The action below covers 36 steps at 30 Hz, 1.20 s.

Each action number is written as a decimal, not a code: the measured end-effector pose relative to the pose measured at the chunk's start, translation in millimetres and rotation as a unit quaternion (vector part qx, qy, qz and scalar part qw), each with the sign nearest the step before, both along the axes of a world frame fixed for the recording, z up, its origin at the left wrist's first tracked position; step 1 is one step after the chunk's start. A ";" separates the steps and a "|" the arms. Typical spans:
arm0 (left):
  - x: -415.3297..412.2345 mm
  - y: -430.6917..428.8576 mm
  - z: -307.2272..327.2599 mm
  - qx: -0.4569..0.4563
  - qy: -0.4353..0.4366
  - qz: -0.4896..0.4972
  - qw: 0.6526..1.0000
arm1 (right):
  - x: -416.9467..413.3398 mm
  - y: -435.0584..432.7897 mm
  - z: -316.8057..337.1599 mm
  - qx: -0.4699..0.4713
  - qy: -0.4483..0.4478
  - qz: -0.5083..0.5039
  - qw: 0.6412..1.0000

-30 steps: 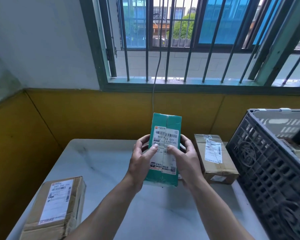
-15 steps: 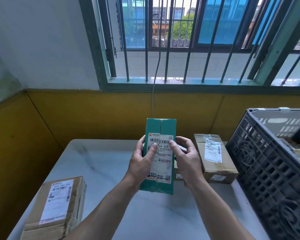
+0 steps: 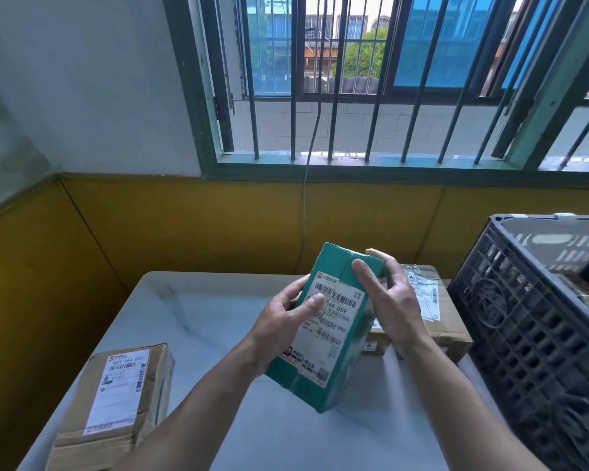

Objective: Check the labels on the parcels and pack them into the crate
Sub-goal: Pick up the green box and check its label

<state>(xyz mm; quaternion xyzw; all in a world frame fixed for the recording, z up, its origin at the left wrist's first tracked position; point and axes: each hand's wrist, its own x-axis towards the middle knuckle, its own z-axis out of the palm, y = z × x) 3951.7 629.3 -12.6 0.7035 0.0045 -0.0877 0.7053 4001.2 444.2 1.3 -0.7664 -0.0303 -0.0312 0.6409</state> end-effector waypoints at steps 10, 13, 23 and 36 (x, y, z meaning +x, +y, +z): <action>5.8 4.5 3.8 -0.011 0.040 -0.007 0.999 | 3.4 -3.4 -18.6 0.048 -0.008 -0.059 0.997; 12.0 10.8 7.2 0.001 0.021 0.096 0.995 | 4.1 -5.6 -19.5 0.076 0.012 -0.125 0.989; 2.2 -11.3 -8.4 -0.110 -0.021 0.200 0.973 | 3.3 1.4 -20.9 0.124 0.034 -0.254 0.959; 19.7 3.1 20.4 -0.232 -0.013 0.178 0.956 | -21.5 -7.2 18.4 0.040 -0.026 -0.205 0.978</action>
